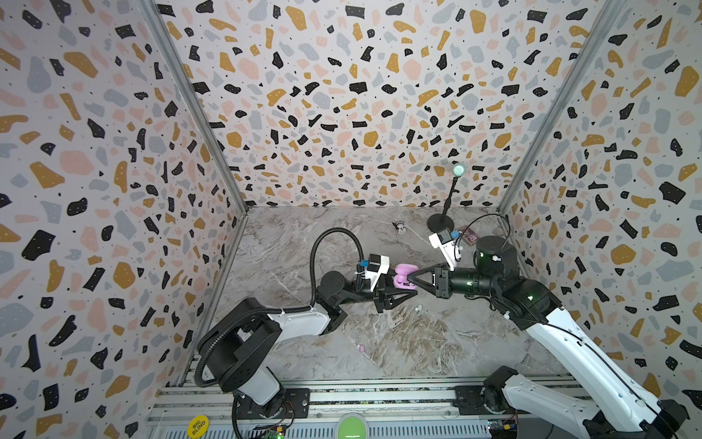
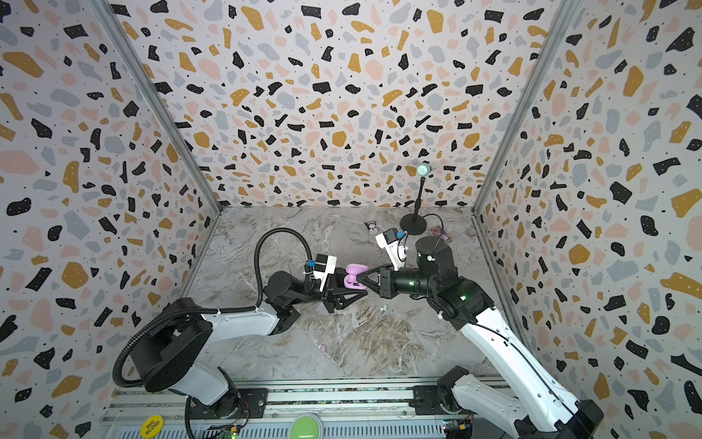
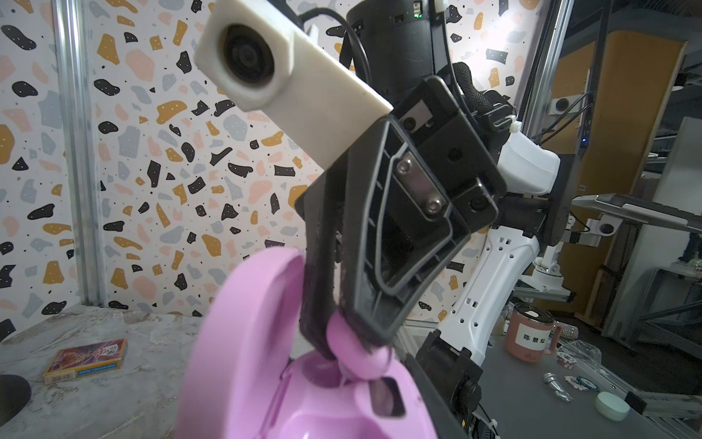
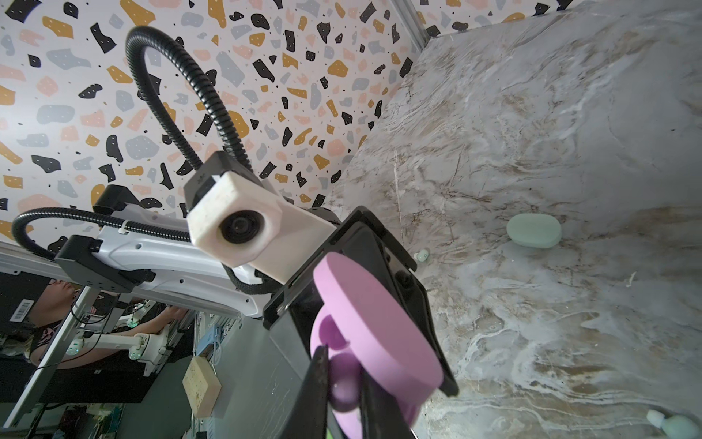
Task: Insert the wireless bluetooth earbuds into the charging case
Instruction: 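Press the pink earbud into a slot of the open case with the right gripper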
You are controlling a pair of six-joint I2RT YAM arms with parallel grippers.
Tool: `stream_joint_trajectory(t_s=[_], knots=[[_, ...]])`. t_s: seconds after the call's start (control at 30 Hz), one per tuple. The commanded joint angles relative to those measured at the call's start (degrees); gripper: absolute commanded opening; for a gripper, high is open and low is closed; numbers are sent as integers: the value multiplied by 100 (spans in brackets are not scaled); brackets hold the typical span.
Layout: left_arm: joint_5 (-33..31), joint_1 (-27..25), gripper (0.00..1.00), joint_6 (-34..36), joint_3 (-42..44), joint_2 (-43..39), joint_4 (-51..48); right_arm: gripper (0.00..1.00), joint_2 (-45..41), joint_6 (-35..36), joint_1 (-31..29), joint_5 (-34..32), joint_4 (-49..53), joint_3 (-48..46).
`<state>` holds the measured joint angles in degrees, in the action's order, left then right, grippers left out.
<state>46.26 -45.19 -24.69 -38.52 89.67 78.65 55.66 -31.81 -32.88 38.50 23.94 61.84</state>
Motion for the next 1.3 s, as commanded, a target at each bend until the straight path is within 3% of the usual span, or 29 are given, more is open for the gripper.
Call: stream_joint_trajectory(t_s=[0.0, 0.23, 0.53, 0.97, 1.27], knots=[[102, -76, 0, 30, -60, -238, 607, 14, -74, -10, -25, -121, 41, -46], [23, -77, 0, 95, -1, -252, 572, 31, -132, 43, -25, -343, 269, 77], [-3, -78, 0, 27, 13, -224, 579, 45, -231, 26, -27, -734, 452, 329], [-81, -87, 0, 15, 63, -184, 608, 52, -235, 24, -141, -701, 488, 411], [-600, 160, 0, 69, 486, -401, 466, 62, -585, -26, -250, -704, 929, 363]])
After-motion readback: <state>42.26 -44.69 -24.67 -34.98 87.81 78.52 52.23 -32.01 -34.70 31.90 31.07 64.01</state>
